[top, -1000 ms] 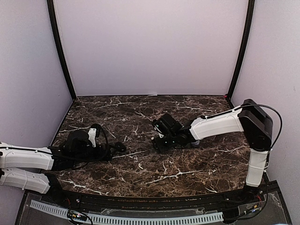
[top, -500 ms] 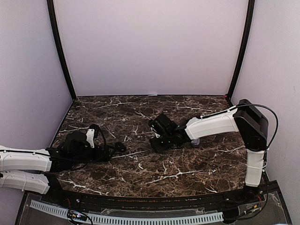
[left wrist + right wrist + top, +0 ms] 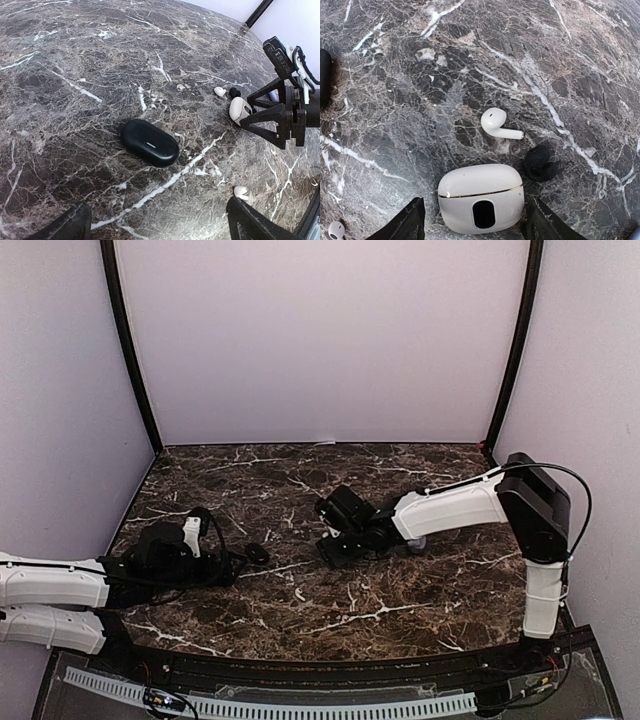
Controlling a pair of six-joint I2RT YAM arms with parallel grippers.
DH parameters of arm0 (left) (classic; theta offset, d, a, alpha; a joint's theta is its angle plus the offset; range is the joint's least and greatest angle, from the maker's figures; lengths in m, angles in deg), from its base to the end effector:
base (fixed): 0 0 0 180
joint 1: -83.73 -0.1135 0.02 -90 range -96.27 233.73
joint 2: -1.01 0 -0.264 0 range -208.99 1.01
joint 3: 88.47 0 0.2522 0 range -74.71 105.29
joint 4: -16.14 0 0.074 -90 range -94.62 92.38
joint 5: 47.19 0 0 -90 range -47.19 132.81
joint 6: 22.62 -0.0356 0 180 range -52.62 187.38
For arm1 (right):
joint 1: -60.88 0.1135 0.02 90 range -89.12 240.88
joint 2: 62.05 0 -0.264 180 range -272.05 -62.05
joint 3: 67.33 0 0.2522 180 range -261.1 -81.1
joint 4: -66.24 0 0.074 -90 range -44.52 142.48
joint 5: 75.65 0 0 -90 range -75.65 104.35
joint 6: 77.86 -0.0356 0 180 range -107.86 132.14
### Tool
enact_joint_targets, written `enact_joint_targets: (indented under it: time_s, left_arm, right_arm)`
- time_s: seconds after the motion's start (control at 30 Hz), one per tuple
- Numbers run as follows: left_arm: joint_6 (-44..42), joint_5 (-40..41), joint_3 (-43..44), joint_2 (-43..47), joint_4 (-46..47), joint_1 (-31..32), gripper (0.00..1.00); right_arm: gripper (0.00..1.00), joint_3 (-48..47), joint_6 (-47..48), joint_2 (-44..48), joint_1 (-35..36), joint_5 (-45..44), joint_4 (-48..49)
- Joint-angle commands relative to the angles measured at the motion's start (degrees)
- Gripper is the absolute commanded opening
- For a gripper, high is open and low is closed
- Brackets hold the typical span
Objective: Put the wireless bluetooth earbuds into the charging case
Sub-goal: Pick up the charging case from the center of the board.
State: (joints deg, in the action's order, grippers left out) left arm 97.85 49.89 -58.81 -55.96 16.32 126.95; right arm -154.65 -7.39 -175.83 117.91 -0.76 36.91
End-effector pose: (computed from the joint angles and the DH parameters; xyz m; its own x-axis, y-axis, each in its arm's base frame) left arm 0.1469 -0.1320 0.1693 -0.5905 -0.1357 -0.7956 0.3483 0.8464 -0.4029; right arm 0.2326 0.3416 0.1531 -0.6683 -0.4371 -0.6019 -0.5377 0.8430 -0.0152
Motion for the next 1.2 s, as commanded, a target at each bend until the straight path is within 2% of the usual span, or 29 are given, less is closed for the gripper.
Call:
enact_joint_targets:
  time_s: [0.0, 0.37, 0.63, 0.8, 1.17]
  left_arm:
    - [0.2, -0.2, -1.0, 1.1, -0.6, -0.5, 0.97]
    - [0.1, -0.4, -0.9, 1.2, -0.8, -0.4, 0.97]
    - [0.4, -1.5, -0.8, 0.9, -0.5, -0.4, 0.97]
    - [1.1, -3.0, -0.2, 0.0, 0.3, -0.4, 0.97]
    - [0.9, -15.5, 2.8, -5.5, 5.3, -0.4, 0.92]
  right_arm:
    - [0.68, -2.5, 0.2, -2.2, 0.5, -0.7, -0.9]
    - [0.59, -3.4, 0.3, -3.0, 0.5, 0.2, -1.5]
    - [0.47, 0.5, 1.7, 1.2, 0.8, 0.2, 2.3]
    - [0.46, 4.4, 3.2, 5.1, 1.6, 0.0, 6.7]
    - [0.45, 17.0, 8.4, 13.7, 10.0, -1.5, 18.2]
